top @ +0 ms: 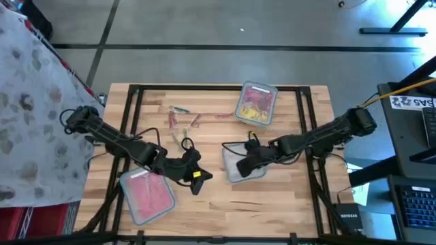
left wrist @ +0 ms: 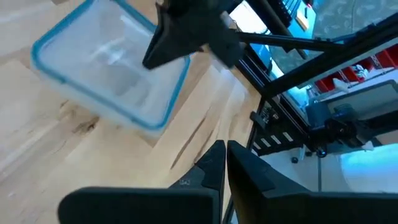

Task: Sort candy
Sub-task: Open the square transparent bin

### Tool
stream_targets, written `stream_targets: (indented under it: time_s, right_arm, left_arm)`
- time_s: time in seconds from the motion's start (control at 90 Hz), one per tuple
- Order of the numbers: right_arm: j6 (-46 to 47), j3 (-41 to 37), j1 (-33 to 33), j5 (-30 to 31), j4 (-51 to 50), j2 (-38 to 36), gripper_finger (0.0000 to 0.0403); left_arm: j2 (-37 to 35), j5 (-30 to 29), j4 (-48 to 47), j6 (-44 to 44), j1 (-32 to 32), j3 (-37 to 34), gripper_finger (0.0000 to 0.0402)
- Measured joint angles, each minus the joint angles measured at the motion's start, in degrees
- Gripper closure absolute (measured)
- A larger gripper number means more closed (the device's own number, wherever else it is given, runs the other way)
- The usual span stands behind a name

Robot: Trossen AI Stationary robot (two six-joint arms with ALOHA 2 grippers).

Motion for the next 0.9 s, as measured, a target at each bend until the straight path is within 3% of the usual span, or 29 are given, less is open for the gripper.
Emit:
stream_targets:
  time_s: [0.089,0.156,0.311,0.544,0.711,0.9]
  right_arm:
    - [-4.7,1.6,0.0,0.0,4.5,0.0,0.0403]
    - [-7.4,4.1,0.0,2.1,2.0,-0.3,0.0403]
    - [-9.6,12.1,0.0,9.4,-16.7,-0.6,0.0403]
    - [-9.9,21.8,0.0,12.4,-46.4,-0.7,0.0403]
    - [-6.0,19.2,0.2,11.7,-59.5,-0.7,0.0403]
    - [-2.4,12.5,3.0,6.2,-55.2,-0.7,0.0403]
  left_arm:
    - [0.0,0.0,0.0,0.0,0.0,0.0,0.0401]
    - [0.0,0.0,0.0,0.0,0.0,0.0,0.0401]
    - [0.0,0.0,-0.1,-0.1,0.0,0.0,0.0401]
    - [0.0,0.0,-0.2,0.0,0.0,0.0,0.0401]
    - [0.0,0.0,-0.6,0.0,0.0,0.0,0.0401]
    - [0.0,0.0,-0.6,0.0,0.0,0.0,0.0401]
